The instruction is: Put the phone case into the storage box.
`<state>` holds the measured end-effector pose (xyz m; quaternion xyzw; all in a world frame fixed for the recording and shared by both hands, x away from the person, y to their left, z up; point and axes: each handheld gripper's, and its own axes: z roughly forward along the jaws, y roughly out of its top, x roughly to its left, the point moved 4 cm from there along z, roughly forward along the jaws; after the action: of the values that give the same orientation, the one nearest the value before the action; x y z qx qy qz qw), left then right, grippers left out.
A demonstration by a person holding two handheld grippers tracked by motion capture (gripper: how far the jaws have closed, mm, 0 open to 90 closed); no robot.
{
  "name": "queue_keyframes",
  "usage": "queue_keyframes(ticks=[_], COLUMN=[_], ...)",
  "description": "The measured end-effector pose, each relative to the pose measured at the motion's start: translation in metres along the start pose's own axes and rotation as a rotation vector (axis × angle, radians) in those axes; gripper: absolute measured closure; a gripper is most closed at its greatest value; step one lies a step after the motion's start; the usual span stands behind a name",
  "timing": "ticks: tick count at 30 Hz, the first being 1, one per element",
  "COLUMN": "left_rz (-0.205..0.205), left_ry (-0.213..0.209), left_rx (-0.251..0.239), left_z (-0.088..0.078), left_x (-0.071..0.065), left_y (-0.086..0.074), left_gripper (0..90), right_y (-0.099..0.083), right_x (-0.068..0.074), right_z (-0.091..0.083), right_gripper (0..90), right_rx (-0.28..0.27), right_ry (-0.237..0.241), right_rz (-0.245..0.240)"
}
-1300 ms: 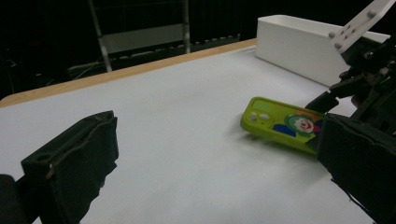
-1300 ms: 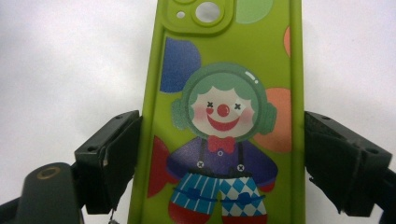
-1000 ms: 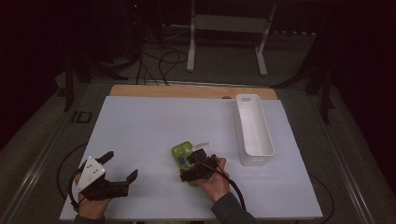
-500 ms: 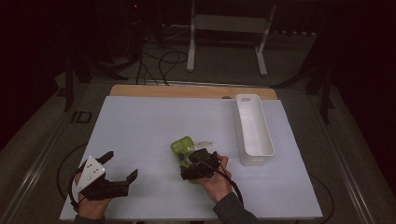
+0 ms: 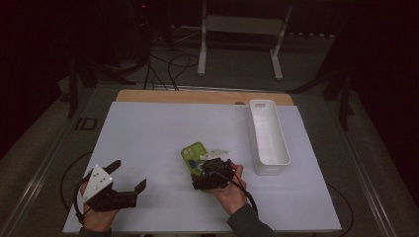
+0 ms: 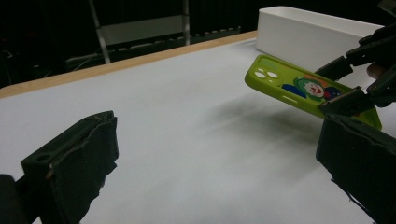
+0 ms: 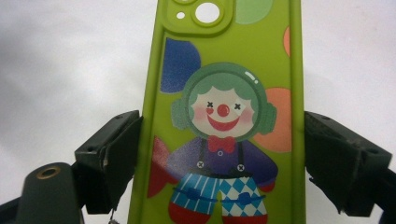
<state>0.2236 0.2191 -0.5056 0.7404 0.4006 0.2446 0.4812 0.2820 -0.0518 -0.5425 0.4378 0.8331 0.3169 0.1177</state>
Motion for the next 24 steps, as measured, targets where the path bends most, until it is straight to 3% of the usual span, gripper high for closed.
queue_keyframes(ticks=[15,24], left_rz=[-0.003,-0.005], left_ry=[-0.009,-0.021], left_rx=[0.017,0.024], left_z=[0.003,0.006], left_x=[-0.003,-0.005], left_y=[0.0,0.001], left_gripper=[0.0,0.0], right_y=[0.001,0.001], right_x=[0.0,-0.002], right_z=[-0.006,-0.01], right_gripper=[15.4,15.4], right_rx=[-0.06,-0.105], right_ry=[-0.002,-0.008], right_rz=[-0.008,0.017])
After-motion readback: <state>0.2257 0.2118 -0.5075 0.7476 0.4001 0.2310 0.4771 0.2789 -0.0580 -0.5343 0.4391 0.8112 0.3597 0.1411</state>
